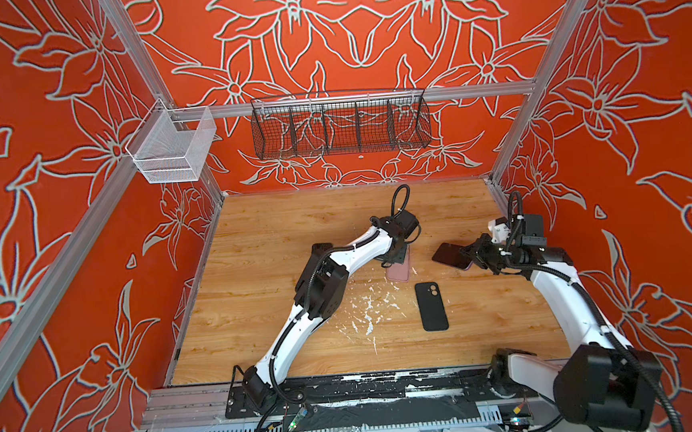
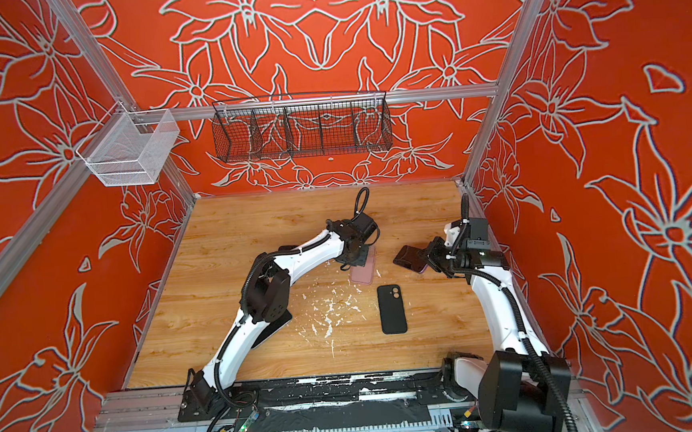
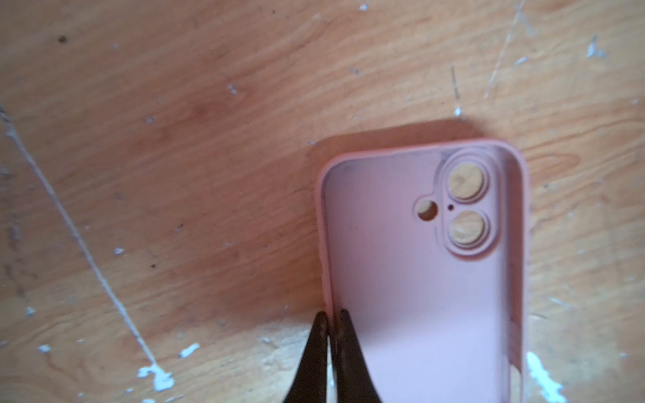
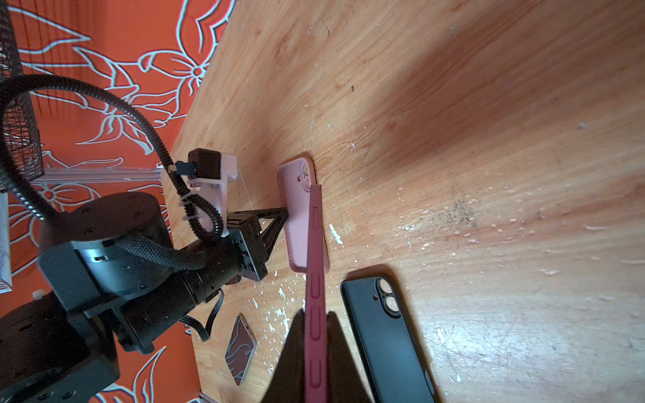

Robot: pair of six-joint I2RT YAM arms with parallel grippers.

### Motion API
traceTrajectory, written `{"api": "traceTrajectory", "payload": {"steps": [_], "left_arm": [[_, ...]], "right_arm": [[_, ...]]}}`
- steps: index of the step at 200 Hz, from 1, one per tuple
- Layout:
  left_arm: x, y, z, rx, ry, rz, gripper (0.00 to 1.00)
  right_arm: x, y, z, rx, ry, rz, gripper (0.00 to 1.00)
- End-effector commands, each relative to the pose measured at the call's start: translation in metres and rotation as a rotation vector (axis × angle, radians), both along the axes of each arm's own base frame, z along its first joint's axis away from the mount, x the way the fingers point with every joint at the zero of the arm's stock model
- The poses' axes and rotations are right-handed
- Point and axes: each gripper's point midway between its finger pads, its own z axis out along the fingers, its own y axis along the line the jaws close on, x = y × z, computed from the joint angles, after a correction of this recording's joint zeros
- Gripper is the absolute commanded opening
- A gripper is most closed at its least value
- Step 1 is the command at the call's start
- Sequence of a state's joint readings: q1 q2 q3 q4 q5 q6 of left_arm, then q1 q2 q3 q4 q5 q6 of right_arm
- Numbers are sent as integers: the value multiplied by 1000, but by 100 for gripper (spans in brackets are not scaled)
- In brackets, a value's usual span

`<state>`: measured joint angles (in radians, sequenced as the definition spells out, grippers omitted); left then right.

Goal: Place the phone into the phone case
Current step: 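Drag the pink case toward the table center with the left gripper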

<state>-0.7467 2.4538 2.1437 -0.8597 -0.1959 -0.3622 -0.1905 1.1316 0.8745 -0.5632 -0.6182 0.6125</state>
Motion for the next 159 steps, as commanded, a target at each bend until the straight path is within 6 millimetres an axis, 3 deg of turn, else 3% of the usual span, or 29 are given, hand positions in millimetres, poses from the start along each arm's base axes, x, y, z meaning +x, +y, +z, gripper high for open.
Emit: {"api": "traceTrajectory", "payload": {"steps": [1,25,55,81,120,159], "left_arm": [[14,11,65,-2,-141,-64,7],[18,25,100,10,-218,-181,7],[12,46,114,140,-261,-363,5],[-6,53,101,182,-242,-537,0],[-38,51,83,91,-137,-761,0],[-55,45,74,66,-102,-919,0]], "right_arm": [[6,4,31,9,-117,26,0],[4,5,39,15,-143,27,0],[-1,13,45,67,-151,43,0],[-12,17,52,77,-163,52,0],[-25,25,57,94,-148,93,0],[-39,29,62,98,-151,106,0]]}}
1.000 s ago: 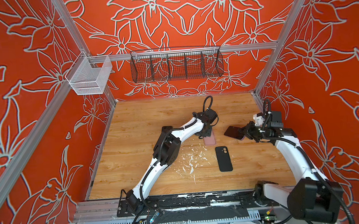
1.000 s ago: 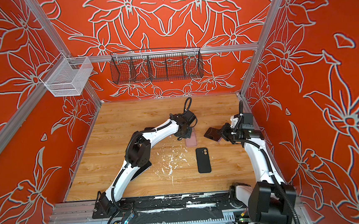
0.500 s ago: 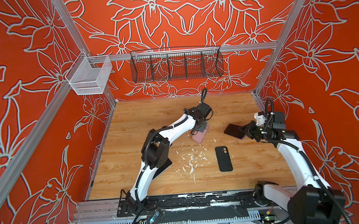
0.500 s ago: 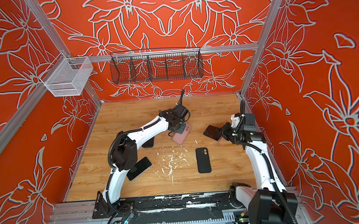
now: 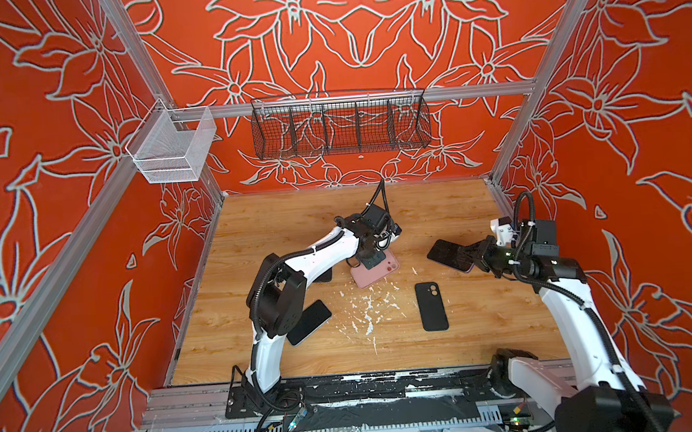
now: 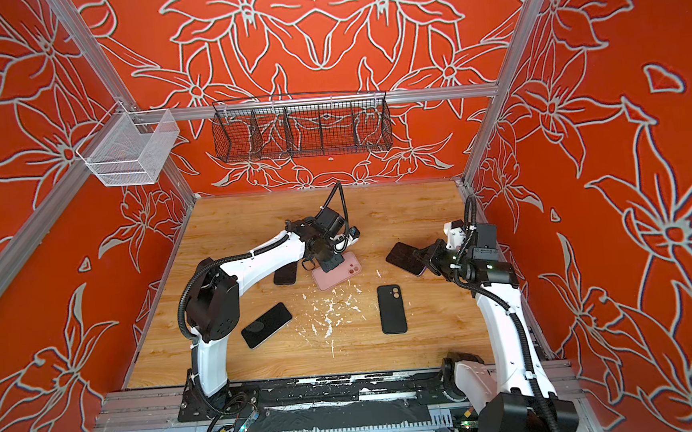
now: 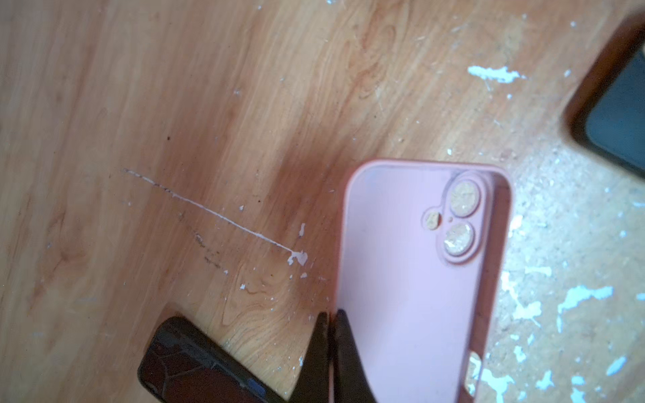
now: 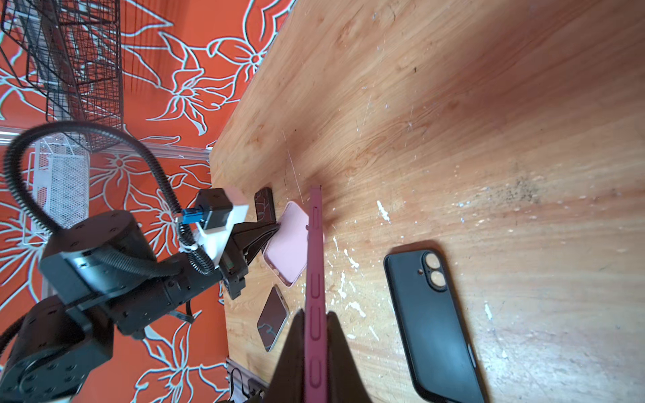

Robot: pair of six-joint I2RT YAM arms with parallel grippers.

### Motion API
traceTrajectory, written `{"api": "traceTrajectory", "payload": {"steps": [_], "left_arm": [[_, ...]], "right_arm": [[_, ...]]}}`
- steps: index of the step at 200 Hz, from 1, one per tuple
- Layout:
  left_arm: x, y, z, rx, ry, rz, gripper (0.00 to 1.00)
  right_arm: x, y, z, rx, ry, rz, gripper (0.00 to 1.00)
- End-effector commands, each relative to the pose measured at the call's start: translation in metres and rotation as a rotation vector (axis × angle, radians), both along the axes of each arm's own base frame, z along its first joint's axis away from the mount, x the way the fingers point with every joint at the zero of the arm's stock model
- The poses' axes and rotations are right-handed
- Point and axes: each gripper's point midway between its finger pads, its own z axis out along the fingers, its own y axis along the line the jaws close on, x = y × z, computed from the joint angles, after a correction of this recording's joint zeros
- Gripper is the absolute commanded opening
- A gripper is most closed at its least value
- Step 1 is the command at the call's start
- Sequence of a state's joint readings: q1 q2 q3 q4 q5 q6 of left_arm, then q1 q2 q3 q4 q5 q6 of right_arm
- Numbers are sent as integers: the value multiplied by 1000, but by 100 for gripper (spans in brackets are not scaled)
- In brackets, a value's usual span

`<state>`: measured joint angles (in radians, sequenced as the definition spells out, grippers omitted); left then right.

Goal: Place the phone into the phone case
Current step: 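Drag the pink case toward the table center with the left gripper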

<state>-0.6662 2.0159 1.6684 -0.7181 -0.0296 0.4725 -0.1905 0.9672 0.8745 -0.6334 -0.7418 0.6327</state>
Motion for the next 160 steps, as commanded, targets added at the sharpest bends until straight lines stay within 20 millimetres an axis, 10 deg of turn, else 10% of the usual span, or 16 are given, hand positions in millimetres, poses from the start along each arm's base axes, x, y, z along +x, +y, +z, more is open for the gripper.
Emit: {"api": "traceTrajectory", "payload": {"steps": [1,90,133,160], "left_arm": [[-12,-9,5,-29,21,-171,0],[-2,-4,-46,53,74,-137,0],[18,5,-41,42,28,-53,20],[53,26,1,20,-130,163,47]], "right_arm": [[-9,7,20,12,-51,38,0],[-13,14,10,60,13,56,0],[-10,17,12,55,18,68,0],[-9,17,16,47,8,71,0]]}}
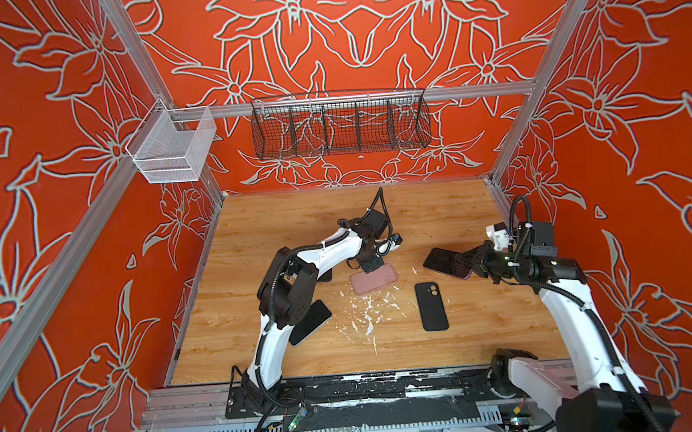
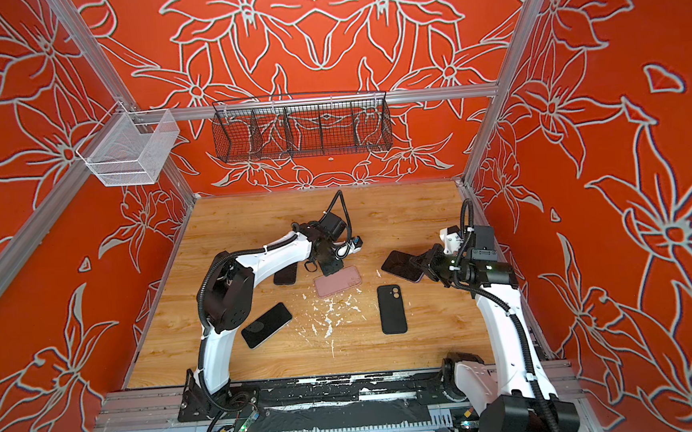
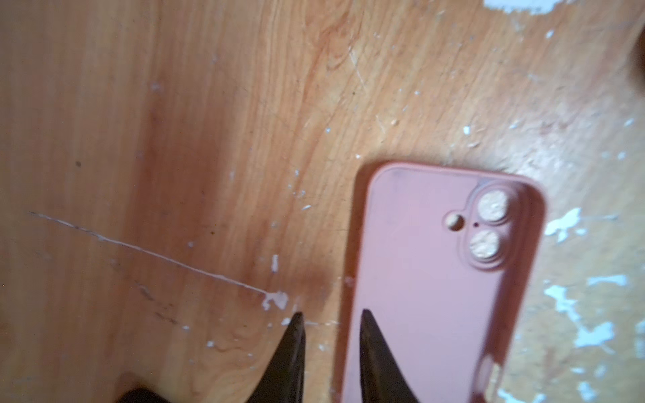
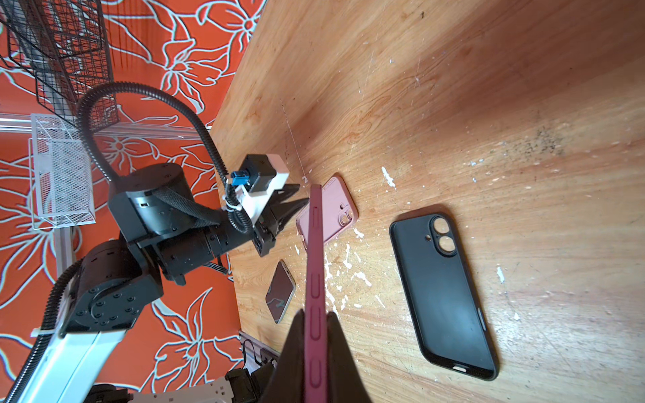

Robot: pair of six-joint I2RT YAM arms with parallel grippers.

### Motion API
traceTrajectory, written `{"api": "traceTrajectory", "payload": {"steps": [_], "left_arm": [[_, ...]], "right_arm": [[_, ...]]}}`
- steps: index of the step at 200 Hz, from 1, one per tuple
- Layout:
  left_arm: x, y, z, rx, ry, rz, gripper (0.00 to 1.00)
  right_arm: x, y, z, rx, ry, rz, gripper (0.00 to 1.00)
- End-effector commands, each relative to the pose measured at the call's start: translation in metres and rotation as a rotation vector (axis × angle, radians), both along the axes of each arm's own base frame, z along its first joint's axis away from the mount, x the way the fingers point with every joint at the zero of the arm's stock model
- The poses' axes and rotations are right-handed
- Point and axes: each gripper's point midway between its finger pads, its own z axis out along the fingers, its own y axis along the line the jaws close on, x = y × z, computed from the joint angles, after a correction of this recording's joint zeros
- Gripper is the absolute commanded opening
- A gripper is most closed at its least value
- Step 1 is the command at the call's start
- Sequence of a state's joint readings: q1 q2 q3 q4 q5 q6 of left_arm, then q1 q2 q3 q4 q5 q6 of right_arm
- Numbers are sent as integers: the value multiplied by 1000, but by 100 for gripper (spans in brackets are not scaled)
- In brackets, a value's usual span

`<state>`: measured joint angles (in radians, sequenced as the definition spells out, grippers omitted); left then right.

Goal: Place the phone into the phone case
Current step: 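Drag the pink case toward the table center with the left gripper, then open the left gripper and lift it off the pink case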

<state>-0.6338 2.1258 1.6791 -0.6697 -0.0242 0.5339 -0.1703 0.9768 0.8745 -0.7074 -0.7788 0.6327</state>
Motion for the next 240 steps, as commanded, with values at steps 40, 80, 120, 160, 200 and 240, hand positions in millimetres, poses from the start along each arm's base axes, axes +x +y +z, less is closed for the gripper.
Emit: {"api": "traceTrajectory", "payload": {"steps": [40,80,120,160,200,240], "left_arm": [[24,72,121,-186,-196,747,54],[-57,77,78,-405,191,1196,53],[-95,62,17,-519,421,1417,53],[-86,50,-10,-537,424,1484,53],[-74,44,-31,-493,412,1489,51],[-75,72,-49,-299,284,1491,34]], "right_arm": [[7,5,18,-13,-77,37,0],[10,11,6,-27,-71,57,0],[9,17,4,-43,-69,90,0],[11,22,3,-36,-71,99,0],[6,25,5,-44,-76,104,0],[4,25,9,-50,-81,104,0]]}}
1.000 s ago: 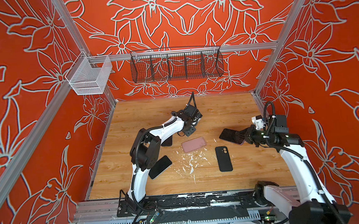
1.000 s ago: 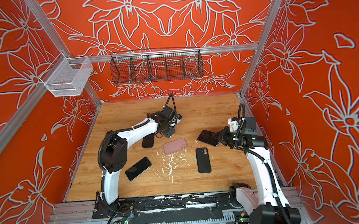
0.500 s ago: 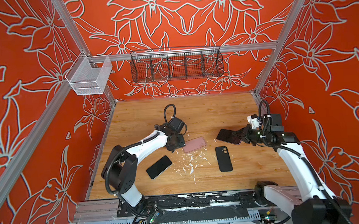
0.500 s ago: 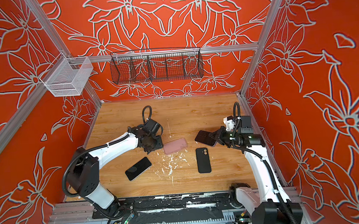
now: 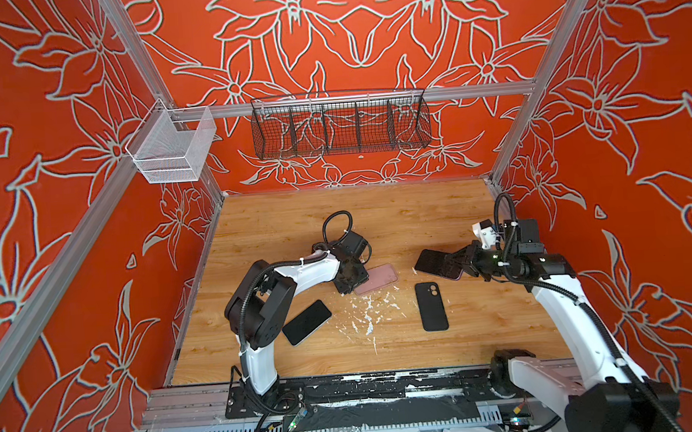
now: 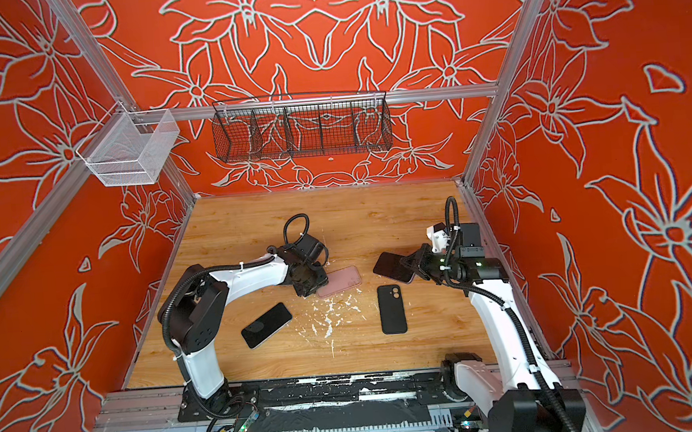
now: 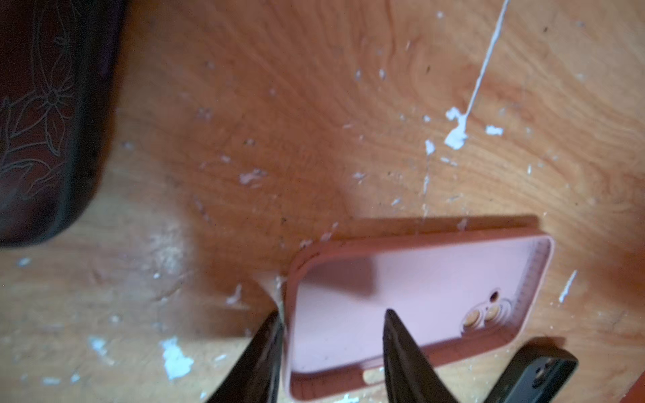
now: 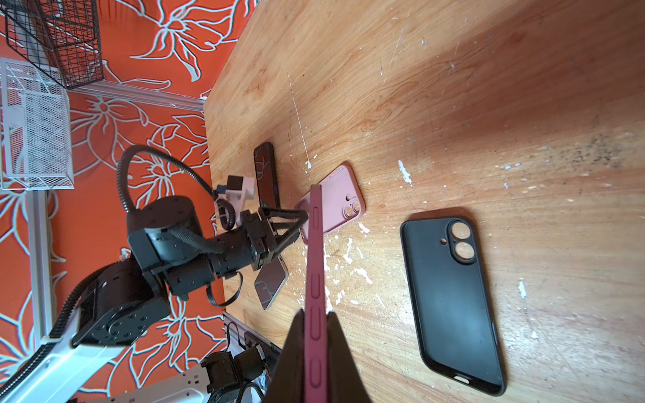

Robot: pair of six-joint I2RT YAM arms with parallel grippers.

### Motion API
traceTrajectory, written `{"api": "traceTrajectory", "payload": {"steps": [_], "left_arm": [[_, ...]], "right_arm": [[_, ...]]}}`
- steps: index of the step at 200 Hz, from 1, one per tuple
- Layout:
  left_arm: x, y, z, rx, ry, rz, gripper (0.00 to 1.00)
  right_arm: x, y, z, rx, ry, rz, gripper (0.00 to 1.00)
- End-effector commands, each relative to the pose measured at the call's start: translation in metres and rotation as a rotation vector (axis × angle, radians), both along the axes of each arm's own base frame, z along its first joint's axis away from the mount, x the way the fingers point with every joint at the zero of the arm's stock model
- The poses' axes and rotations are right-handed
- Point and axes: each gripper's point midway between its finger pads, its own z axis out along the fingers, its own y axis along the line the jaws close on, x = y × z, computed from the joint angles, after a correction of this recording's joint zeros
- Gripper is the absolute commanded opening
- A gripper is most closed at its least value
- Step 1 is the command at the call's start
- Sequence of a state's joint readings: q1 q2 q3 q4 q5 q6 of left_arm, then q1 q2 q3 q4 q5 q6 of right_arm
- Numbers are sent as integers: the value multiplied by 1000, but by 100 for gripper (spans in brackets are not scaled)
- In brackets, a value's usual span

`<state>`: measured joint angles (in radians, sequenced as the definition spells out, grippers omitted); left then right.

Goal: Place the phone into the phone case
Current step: 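Open the left gripper and lift it off the pink case, then bring the phone over the pink case with the right gripper while the left gripper approaches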

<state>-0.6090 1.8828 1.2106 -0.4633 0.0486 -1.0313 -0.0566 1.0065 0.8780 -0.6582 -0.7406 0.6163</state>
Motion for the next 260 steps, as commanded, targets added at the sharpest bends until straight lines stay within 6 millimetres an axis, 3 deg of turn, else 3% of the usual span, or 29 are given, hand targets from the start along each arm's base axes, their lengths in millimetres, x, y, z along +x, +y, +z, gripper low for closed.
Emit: {"api": "traceTrajectory", "payload": {"steps": [1,14,74,100,146,169,209,260], "left_arm": [[-9,27,-21,178,43,-11,33],[-10,35,-24,234,48,-41,21],[-2,46,-14,372,5,-243,0],[2,41,-8,368,-26,-324,0],[-6,20,-13,258,-36,-458,0],[-10,20,-16,248,-35,-483,0],[-7,10,-6,187,-75,-469,0],[4,25,36,120,-172,-373,26]], "right_arm": [[0,1,11,-6,-51,6,0],[0,1,11,-7,-50,5,0],[2,7,19,-11,-64,34,0],[-2,24,18,-36,-70,115,0],[-8,70,-7,-32,-13,279,0],[-8,90,-19,-18,7,342,0],[0,115,-37,4,47,415,0],[27,133,-41,34,72,481,0]]}}
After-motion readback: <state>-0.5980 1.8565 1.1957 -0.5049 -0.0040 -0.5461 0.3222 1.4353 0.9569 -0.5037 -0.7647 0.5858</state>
